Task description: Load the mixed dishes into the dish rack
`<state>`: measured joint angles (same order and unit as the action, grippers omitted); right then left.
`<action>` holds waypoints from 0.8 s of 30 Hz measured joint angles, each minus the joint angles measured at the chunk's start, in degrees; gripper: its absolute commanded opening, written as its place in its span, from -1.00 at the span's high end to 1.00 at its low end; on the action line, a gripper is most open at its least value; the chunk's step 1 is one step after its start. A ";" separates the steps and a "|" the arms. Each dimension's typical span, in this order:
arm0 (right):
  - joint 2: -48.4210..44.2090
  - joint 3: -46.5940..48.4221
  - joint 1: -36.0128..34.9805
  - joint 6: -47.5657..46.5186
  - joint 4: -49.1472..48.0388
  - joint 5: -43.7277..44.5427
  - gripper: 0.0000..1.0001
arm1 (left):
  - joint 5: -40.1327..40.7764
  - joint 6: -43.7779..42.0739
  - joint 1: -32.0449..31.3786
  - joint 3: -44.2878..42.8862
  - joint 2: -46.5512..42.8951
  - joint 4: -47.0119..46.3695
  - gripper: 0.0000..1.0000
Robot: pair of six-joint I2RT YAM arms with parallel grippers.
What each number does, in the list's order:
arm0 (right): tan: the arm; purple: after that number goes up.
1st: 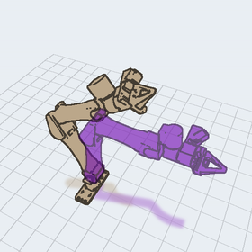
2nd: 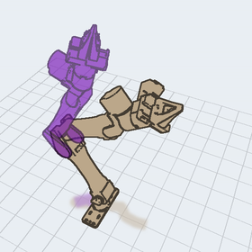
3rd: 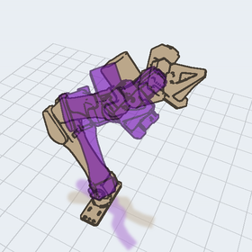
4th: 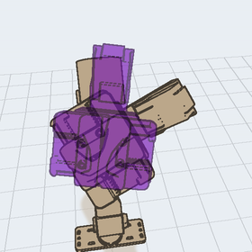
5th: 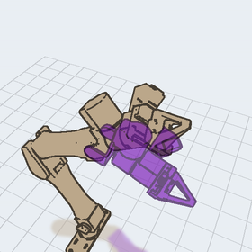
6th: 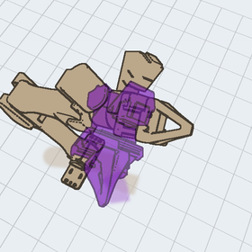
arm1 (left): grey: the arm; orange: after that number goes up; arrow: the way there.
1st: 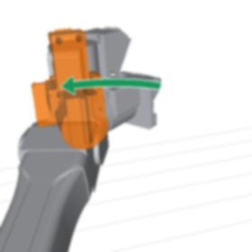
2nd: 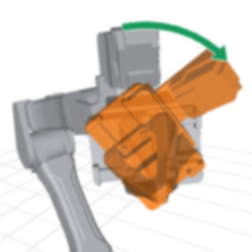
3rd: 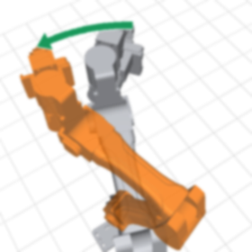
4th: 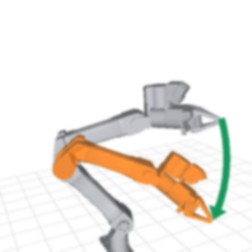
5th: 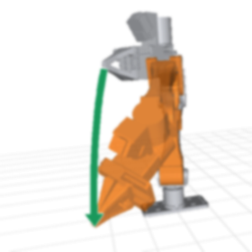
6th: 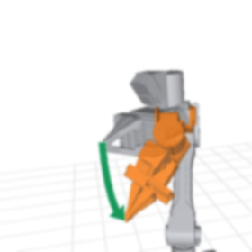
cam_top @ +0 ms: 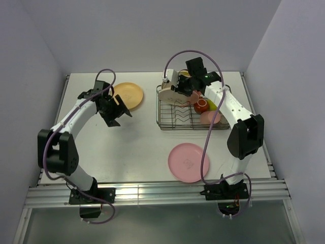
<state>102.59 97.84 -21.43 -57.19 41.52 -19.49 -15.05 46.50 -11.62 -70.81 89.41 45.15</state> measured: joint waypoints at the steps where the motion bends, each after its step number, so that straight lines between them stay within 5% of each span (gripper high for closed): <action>1: 0.00 -0.04 0.13 0.70 -0.46 0.11 0.27 | 0.04 0.17 0.00 -1.42 1.81 0.11 -0.59; 12: 0.17 -0.96 2.36 10.29 -12.52 0.68 -0.38 | 13.55 -1.88 -0.07 -22.23 18.03 3.30 -0.61; 13: 0.11 -1.40 2.45 11.34 -13.73 0.50 -0.52 | 15.06 -2.21 -0.07 -22.75 18.27 3.37 -0.61; 14: 0.00 -1.88 2.47 12.50 -14.91 0.33 -0.99 | 16.85 -2.54 -0.09 -23.21 18.60 3.56 -0.61; 24: -11.63 -9.01 -4.85 28.55 -23.93 5.73 -0.99 | 23.89 -3.30 2.01 -28.33 27.45 6.01 -0.55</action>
<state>90.96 88.84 -26.28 -28.64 17.58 -13.76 8.84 43.20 -9.61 -99.13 116.86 51.16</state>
